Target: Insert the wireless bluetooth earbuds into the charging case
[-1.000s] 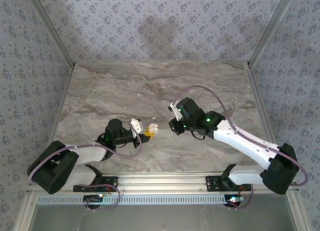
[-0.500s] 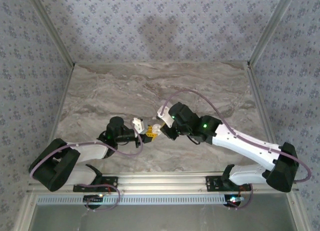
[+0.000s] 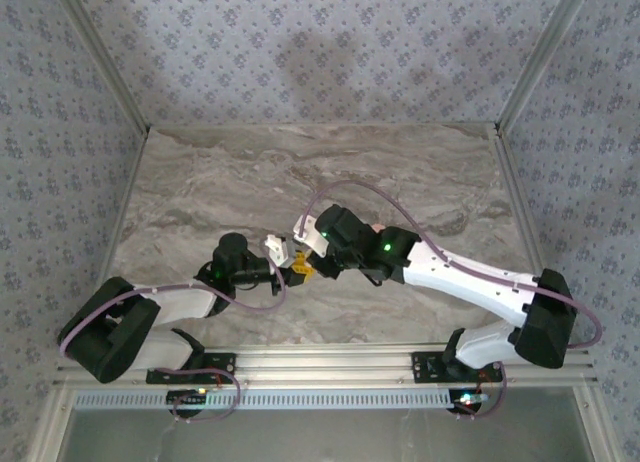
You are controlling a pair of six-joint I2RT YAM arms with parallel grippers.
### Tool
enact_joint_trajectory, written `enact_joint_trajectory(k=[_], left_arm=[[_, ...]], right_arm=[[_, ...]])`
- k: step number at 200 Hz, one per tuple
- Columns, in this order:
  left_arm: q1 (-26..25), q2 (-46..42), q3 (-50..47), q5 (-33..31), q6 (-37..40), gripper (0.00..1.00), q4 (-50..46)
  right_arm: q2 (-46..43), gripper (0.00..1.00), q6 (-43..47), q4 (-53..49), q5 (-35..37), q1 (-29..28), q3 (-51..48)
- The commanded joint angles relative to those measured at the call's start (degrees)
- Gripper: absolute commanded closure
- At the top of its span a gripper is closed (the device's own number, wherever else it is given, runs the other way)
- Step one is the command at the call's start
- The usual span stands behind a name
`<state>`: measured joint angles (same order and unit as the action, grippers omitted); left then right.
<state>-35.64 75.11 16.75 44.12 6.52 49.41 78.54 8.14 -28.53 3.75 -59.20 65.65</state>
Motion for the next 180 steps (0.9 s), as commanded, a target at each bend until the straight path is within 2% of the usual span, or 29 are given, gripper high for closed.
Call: enact_joint_trajectory(k=[1,180], left_arm=[[-0.24,-0.89,1.35,1.63,-0.89,0.96,2.45],[-0.22,-2.41,1.62,0.97,-1.07,0.97,1.43]], right_arm=[[1.21,0.83,2.09,-2.01,1.38,-0.45,2.20],[5.28,0.83,6.01,-9.06,7.41,-3.11,6.38]])
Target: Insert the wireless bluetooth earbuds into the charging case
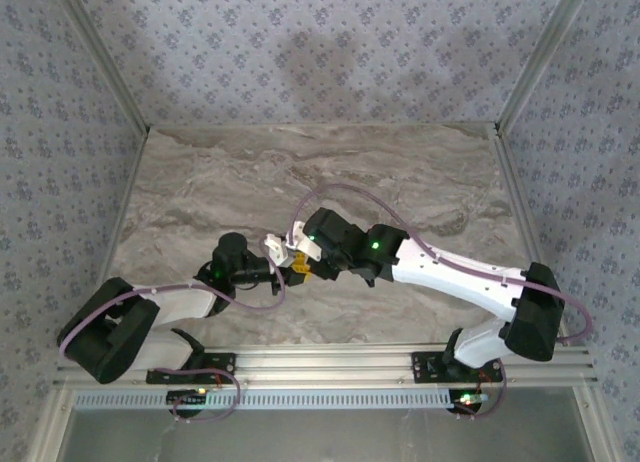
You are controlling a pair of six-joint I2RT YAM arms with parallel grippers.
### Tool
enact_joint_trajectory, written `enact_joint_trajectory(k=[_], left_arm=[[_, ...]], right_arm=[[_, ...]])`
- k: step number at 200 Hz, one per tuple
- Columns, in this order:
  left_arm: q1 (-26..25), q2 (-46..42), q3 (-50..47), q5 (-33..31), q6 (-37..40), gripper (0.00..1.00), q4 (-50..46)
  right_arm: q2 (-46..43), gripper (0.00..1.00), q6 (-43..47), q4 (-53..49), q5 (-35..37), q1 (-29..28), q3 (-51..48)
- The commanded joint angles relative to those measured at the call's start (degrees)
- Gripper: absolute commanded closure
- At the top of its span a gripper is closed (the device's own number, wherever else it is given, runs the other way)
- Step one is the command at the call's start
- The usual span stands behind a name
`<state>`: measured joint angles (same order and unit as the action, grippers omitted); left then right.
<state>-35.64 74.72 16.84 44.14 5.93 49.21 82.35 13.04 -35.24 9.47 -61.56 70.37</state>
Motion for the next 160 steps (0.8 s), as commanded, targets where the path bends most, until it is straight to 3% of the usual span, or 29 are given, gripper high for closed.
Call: enact_joint_trajectory(k=[1,76,160], left_arm=[[-0.27,-2.07,1.53,0.95,-0.48,0.97,1.61],[-0.23,-3.39,1.13,0.42,-1.01,0.97,2.03],[-0.24,-4.36,1.02,0.17,-1.11,0.96,1.60]], right_arm=[[1.49,0.83,1.11,-2.32,1.69,-0.75,1.68],[2.10,0.83,0.85,-2.46,-0.55,-1.42,1.53],[1.09,0.76,-1.12,-2.09,-6.04,-0.65,1.30]])
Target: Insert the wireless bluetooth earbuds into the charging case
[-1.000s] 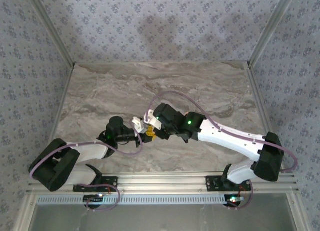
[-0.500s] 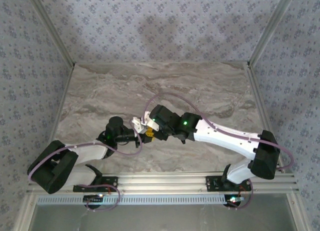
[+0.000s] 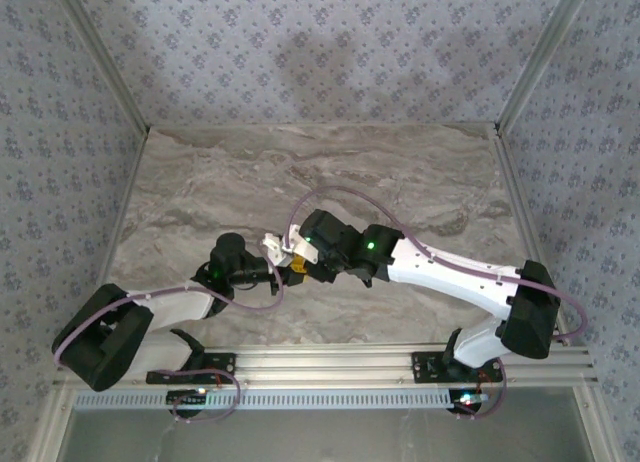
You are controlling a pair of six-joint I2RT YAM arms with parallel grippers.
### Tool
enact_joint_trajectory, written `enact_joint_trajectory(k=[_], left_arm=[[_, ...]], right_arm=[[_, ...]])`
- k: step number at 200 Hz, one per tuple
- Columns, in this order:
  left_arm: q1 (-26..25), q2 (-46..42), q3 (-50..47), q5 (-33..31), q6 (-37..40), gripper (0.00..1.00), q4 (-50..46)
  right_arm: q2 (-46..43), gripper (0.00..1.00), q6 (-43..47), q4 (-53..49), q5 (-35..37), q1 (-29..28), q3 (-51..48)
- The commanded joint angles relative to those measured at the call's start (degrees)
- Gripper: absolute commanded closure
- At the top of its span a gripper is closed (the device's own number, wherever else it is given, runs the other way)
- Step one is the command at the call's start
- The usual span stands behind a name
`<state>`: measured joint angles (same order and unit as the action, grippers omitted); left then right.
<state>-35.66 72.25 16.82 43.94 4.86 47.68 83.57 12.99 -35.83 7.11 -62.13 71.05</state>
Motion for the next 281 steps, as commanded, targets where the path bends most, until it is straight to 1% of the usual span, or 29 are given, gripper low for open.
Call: enact_joint_trajectory(k=[1,37,51,66,78,84,98,127,140,184,211,226,246,281], left_arm=[[-0.21,-1.91,0.99,0.36,-0.03,0.96,3.08],[-0.24,-2.02,0.63,0.01,0.71,0.96,2.39],[-0.20,-1.98,0.50,-0.11,1.40,0.96,1.77],[-0.21,-1.86,0.50,0.00,1.98,0.96,1.12],[-0.25,-1.93,0.63,0.23,2.43,0.96,0.48],[-0.20,-1.94,0.74,0.36,2.73,0.96,-0.04],[-0.20,-2.18,0.93,0.78,3.61,0.96,-1.15],[-0.22,-3.05,0.90,1.39,4.39,0.95,-1.71],[-0.21,-3.54,1.02,1.75,4.32,0.95,-1.80],[-0.21,-5.18,1.18,2.30,4.51,0.95,-2.96],[-0.26,-5.91,1.11,1.03,4.30,0.94,-3.30],[-0.22,-6.13,0.94,-0.38,4.20,0.94,-3.12],[-0.23,-6.07,0.83,-1.47,4.10,0.93,-3.11],[-0.25,-4.82,1.11,-2.11,3.53,0.94,-4.00]], right_arm=[[-0.19,0.76,-1.10,-1.42,-3.73,-0.04,0.61],[-3.18,0.64,-2.39,0.85,-7.07,1.40,0.14],[-5.04,0.60,-3.09,1.12,-10.10,2.61,-0.51],[-7.47,0.54,-3.91,4.32,-13.80,4.19,-1.70],[-9.33,0.49,-3.98,5.83,-17.26,6.06,-2.23],[-10.12,0.47,-3.97,6.56,-19.20,7.32,-4.55],[-11.12,0.41,-4.33,7.65,-25.52,10.69,-5.73],[-8.64,0.35,-6.84,7.64,-37.04,17.41,-5.57],[-6.56,0.34,-7.57,7.96,-40.47,18.88,-5.41],[-0.05,0.34,-8.51,8.13,-47.12,20.91,-3.91],[1.59,0.39,-8.34,6.50,-52.11,21.54,-3.23],[0.92,0.42,-8.72,6.13,-55.01,22.09,-3.32],[-1.46,0.46,-9.66,6.51,-57.08,22.67,-5.06],[-8.86,0.49,-14.04,12.75,-58.19,24.58,-11.92]])
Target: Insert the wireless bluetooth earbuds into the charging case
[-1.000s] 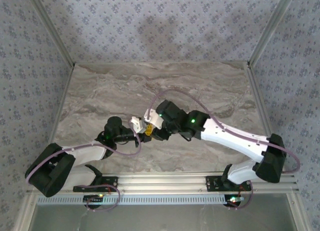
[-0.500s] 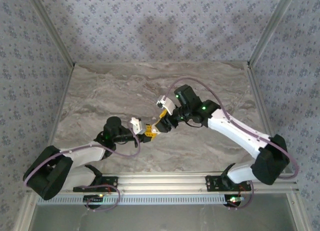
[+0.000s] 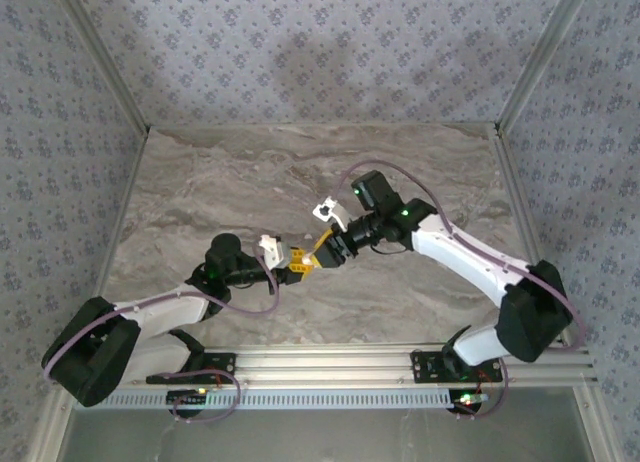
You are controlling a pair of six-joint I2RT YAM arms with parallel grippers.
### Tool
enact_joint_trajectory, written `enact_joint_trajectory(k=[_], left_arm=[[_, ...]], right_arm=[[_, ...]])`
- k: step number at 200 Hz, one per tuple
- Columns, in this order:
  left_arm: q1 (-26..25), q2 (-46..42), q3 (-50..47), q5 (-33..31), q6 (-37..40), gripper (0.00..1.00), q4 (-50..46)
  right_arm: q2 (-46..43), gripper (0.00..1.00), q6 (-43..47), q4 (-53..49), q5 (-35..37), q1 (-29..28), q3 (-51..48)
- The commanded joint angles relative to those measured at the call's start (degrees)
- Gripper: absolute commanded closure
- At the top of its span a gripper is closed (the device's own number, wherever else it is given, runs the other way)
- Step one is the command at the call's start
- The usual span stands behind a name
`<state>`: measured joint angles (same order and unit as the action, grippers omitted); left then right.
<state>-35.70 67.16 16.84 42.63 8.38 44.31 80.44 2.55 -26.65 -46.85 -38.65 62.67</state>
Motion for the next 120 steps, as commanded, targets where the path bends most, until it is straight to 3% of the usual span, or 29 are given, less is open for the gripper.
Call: enact_joint_trajectory(k=[1,28,56,120], left_arm=[[-0.18,0.31,1.09,-0.80,-0.01,0.94,-0.59],[-0.16,1.44,1.48,-1.37,-1.29,0.94,-0.53],[-0.19,3.29,5.23,-3.62,-6.11,0.92,-5.78],[-0.75,18.50,26.05,-7.58,-34.73,0.90,-28.39]], right_arm=[[-5.96,0.49,-3.73,3.73,-4.22,1.20,-3.71],[-9.92,0.48,-6.30,7.17,-3.50,3.33,-7.31],[-11.45,0.48,-10.72,6.56,6.64,6.11,-8.27],[-13.30,0.47,-24.89,6.17,23.56,13.72,-13.55]])
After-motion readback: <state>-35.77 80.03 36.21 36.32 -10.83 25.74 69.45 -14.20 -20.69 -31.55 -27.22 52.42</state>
